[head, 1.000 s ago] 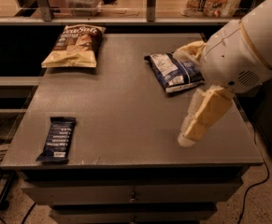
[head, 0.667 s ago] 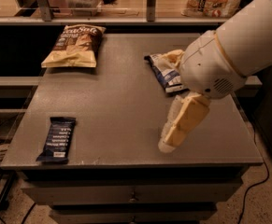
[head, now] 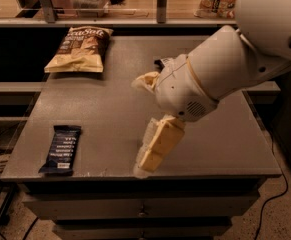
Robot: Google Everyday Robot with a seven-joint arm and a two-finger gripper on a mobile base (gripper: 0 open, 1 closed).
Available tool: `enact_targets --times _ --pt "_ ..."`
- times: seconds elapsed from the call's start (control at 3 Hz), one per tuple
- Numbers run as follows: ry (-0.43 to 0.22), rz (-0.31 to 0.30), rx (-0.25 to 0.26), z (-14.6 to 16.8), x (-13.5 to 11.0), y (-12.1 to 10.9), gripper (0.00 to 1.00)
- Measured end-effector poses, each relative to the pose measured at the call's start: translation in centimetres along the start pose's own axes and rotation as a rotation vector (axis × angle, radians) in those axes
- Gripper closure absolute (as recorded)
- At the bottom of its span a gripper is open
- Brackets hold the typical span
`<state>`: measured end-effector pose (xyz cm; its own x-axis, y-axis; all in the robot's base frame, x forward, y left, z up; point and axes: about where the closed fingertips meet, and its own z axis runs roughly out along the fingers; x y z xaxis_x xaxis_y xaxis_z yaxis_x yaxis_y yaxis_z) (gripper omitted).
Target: Move rxbar blueberry near brown chip bag
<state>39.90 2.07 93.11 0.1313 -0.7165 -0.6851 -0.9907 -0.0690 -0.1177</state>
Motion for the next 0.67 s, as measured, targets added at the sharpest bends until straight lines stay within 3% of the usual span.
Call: enact_targets --times 0.33,0.67 --pt "-0.062 0.015 -0.009 1.52 -1.06 0.71 0.00" --pt "-0.062 0.015 -0.009 1.52 -1.06 0.71 0.00"
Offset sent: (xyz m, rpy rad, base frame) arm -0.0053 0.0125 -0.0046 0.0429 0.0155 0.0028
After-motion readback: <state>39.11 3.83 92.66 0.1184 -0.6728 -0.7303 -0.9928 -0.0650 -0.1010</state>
